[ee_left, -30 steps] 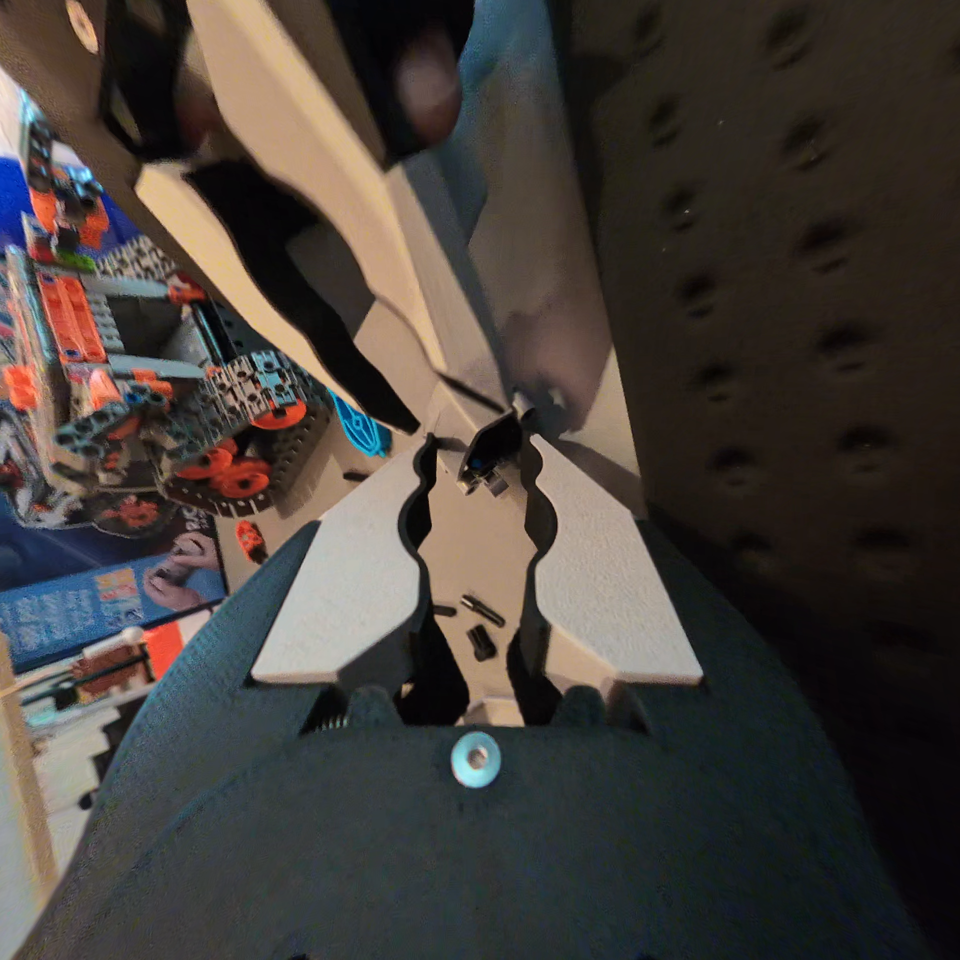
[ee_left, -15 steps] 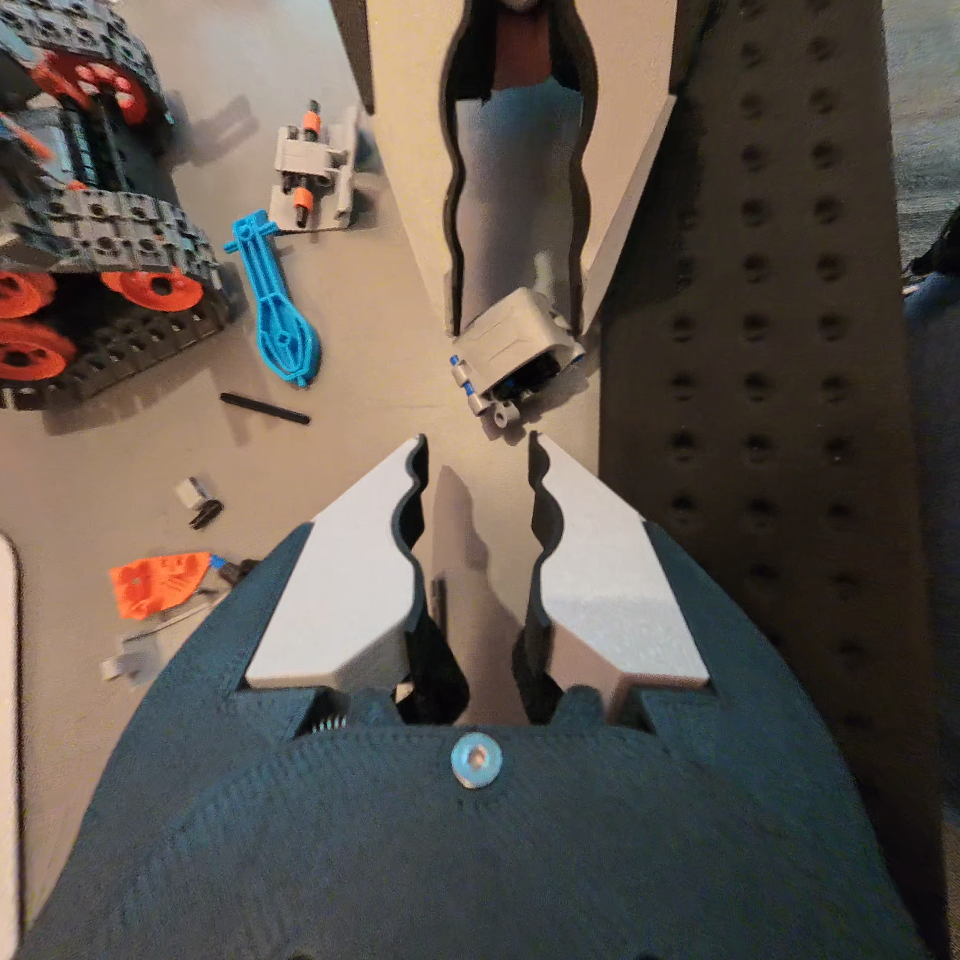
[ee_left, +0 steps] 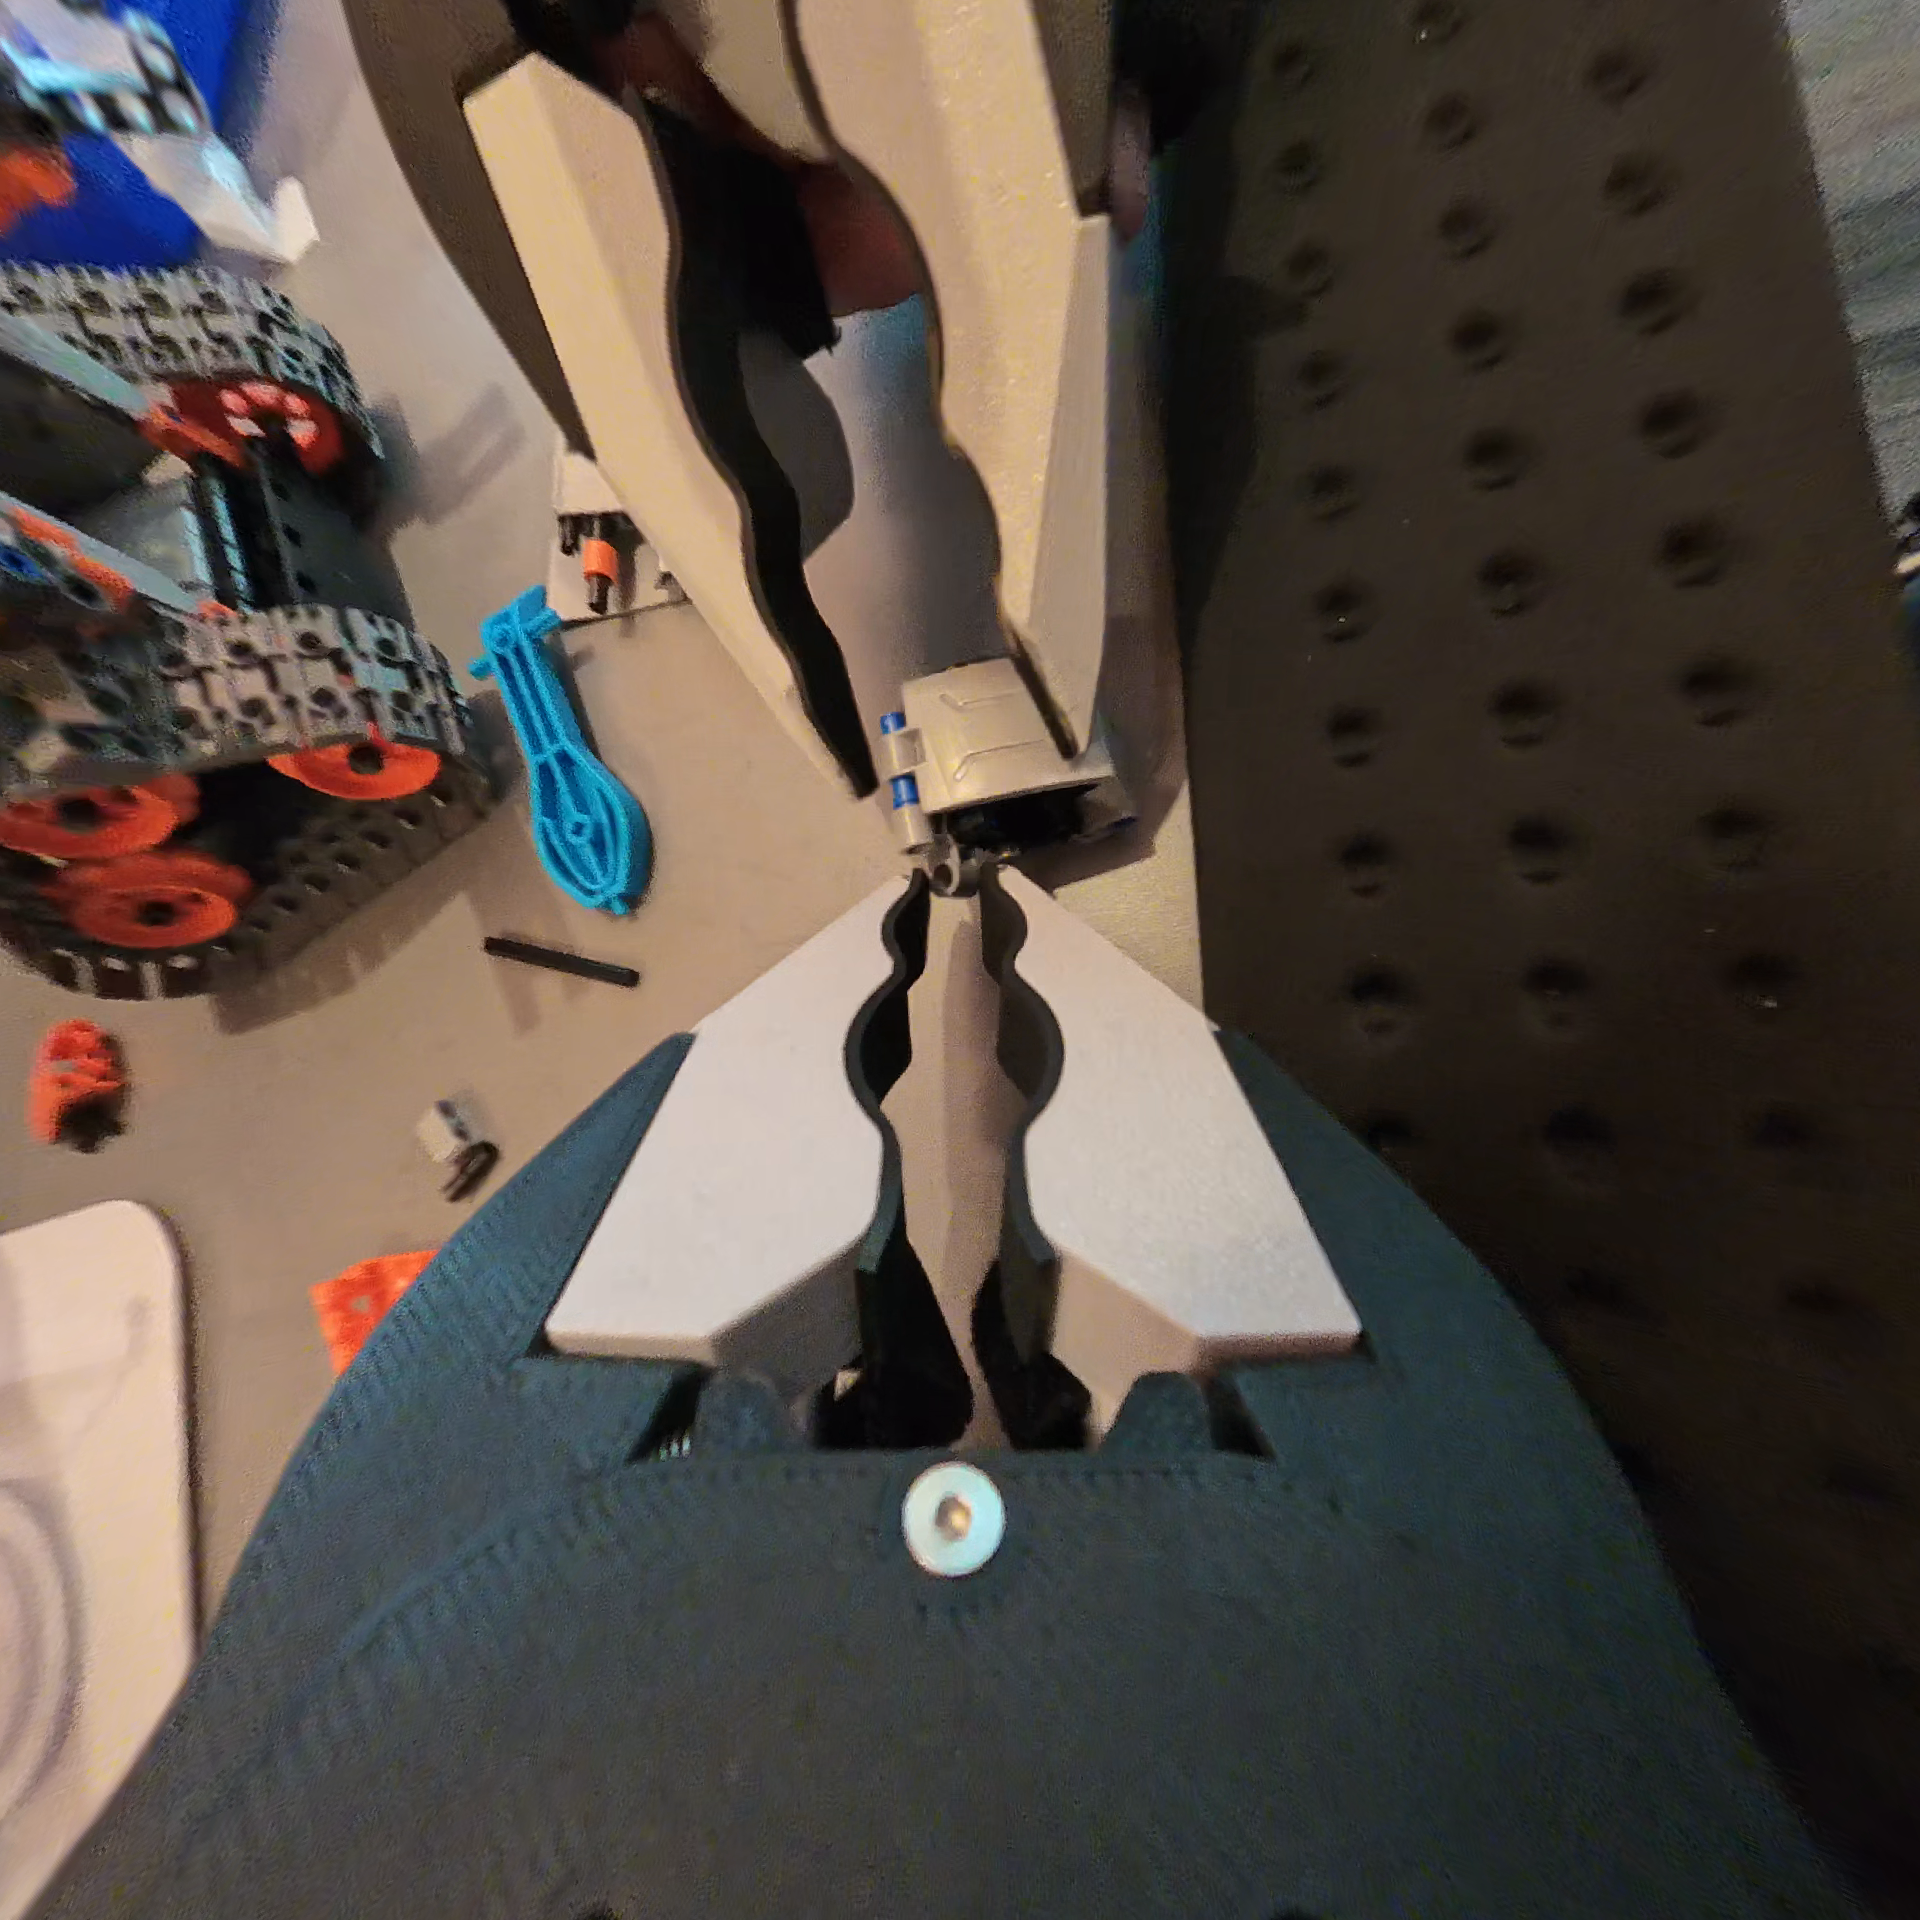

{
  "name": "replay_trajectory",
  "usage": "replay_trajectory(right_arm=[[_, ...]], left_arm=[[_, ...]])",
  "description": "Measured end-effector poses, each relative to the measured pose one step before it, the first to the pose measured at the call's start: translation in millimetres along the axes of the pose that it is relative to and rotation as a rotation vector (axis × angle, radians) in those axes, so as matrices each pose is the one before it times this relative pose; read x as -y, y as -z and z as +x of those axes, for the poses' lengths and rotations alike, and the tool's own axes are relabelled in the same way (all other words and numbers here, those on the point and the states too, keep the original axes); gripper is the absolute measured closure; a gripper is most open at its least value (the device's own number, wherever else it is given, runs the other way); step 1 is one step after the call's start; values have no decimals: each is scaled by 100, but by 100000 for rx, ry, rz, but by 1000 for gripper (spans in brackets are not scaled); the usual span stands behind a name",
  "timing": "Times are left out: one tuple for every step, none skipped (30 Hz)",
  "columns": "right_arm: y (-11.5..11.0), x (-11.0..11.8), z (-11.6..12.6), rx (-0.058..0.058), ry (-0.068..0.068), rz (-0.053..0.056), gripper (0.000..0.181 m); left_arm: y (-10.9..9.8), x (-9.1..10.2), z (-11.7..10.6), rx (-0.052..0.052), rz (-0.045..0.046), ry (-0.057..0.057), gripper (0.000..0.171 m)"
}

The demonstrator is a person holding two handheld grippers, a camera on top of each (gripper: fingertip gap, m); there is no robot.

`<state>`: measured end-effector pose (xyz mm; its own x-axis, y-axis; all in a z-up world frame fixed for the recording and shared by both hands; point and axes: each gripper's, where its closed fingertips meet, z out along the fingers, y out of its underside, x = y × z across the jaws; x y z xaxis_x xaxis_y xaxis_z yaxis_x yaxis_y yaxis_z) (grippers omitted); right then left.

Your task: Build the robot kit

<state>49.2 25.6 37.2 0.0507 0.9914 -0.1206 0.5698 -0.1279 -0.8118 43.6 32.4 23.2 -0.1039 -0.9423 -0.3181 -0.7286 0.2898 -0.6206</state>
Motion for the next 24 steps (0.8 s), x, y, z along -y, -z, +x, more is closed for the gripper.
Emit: replay_trajectory(right_arm=[[54, -90, 11, 110, 135, -195, 149], [30, -75, -68, 50, 705, 129, 150], [4, 25, -75, -439, 685, 724, 151], [-43, 31, -11, -1079, 199, 520, 151], [-43, -60, -54, -780, 847, 98, 152], [-3, 19, -73, -498, 756, 541, 153], [-34, 49, 73, -1211, 232, 906, 153], [-42, 71, -23, -937, 717, 1012, 154], [36, 163, -104, -548, 1717, 1028, 158], [21, 130, -27, -591, 620, 456, 157], [-16, 28, 4, -310, -252, 72, 157], [-8, 0, 2, -326, 304, 459, 157], [10, -7, 5, -185, 59, 373, 157], [-32, 14, -12, -76, -321, 184, 157], [-28, 14, 4, -222, 58, 99, 157], [-2, 18, 19, -307, 80, 176, 156], [23, -14, 104, -536, -605, -18, 156], [86, -25, 236, -982, -1400, -17, 153], [212, -7, 275, -960, -1577, 317, 153], [221, -142, 80, 282, -1411, -202, 153], [150, -204, -1, 716, -1414, -348, 153], [167, -100, 68, 109, -1064, 134, 154], [221, 45, 55, -40, -475, 567, 154], [193, 183, 15, 493, -1133, 975, 155]], left_arm=[[81, 191, -239, 2796, 1051, -1837, 164], [96, 125, 54, -168, 1024, 219, 165], [67, 14, 57, -638, 473, 496, 165], [94, 3, -74, 595, 606, -806, 165], [87, 34, 2, -6, 1015, -382, 165], [74, 102, 80, -1193, 1414, 1515, 166], [139, 219, -130, -461, 2297, 2380, 167], [288, 473, -41, -1375, 3956, 2444, 169], [257, 411, 107, -2651, 3212, 2503, 170], [40, 61, -77, -1216, 565, 1984, 171], [-50, 4, -92, -912, 552, 1453, 170], [-30, 68, 28, -1647, 1305, 2085, 169], [-35, -19, 16, -1242, 483, 1570, 169], [-9, -61, -7, -579, -216, 385, 169], [1, -6, -6, -490, 169, 322, 169], [-3, 14, -16, -673, 538, 899, 169], [-28, -53, -53, -530, 251, 721, 169], [-58, -68, 161, -1304, -80, 127, 171], [-92, -10, 143, -746, 27, 85, 171], [-13, 72, -50, 1052, 416, -900, 171], [14, 24, -39, 461, -15, -434, 171], [-22, -14, 84, -1090, -142, 624, 171], [-24, -22, 16, -1134, 53, 935, 171], [47, 2, -154, -214, 422, 852, 171]])
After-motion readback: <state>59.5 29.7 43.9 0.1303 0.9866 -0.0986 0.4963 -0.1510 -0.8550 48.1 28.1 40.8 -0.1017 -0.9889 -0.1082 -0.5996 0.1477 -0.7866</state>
